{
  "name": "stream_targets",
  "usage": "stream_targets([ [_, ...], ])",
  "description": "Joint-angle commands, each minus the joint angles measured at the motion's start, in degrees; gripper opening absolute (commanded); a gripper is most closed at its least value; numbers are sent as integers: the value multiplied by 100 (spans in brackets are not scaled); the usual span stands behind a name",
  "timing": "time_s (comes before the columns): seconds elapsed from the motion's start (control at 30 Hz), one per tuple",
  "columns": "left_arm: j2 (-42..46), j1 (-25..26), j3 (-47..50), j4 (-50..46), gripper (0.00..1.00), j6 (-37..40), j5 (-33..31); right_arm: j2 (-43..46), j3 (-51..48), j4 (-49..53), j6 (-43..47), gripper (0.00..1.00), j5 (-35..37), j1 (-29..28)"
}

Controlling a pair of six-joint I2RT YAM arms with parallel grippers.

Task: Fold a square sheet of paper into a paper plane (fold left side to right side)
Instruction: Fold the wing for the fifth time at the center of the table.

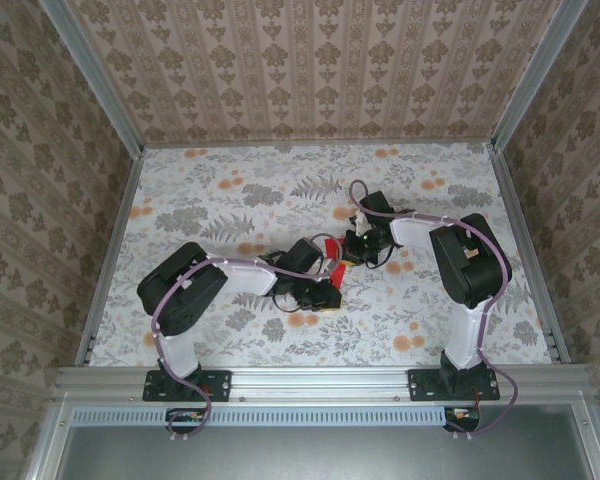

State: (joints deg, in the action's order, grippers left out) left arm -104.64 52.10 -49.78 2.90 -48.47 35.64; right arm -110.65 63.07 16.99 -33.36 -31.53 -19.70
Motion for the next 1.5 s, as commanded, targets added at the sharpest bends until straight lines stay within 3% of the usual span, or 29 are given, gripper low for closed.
stream_targets([
  [0.0, 168, 12, -12, -344, 19, -110, 160, -310, -5, 339, 66, 0, 619, 71],
  [0.27, 608, -352, -397, -420, 20, 1, 284, -275, -5, 347, 67, 0, 613, 65],
  [0.7, -359, -297, -874, -183, 20, 101, 630, -282, -20, 381, 85, 0, 604, 71],
  [1.13, -659, -89, -575, -584, 20, -43, 402, -283, 2, 436, 105, 0, 622, 70],
  [1.47, 49, -29, 56, 89, 20, -193, 410, -271, 116, 51, 26, 0, 252, 147],
])
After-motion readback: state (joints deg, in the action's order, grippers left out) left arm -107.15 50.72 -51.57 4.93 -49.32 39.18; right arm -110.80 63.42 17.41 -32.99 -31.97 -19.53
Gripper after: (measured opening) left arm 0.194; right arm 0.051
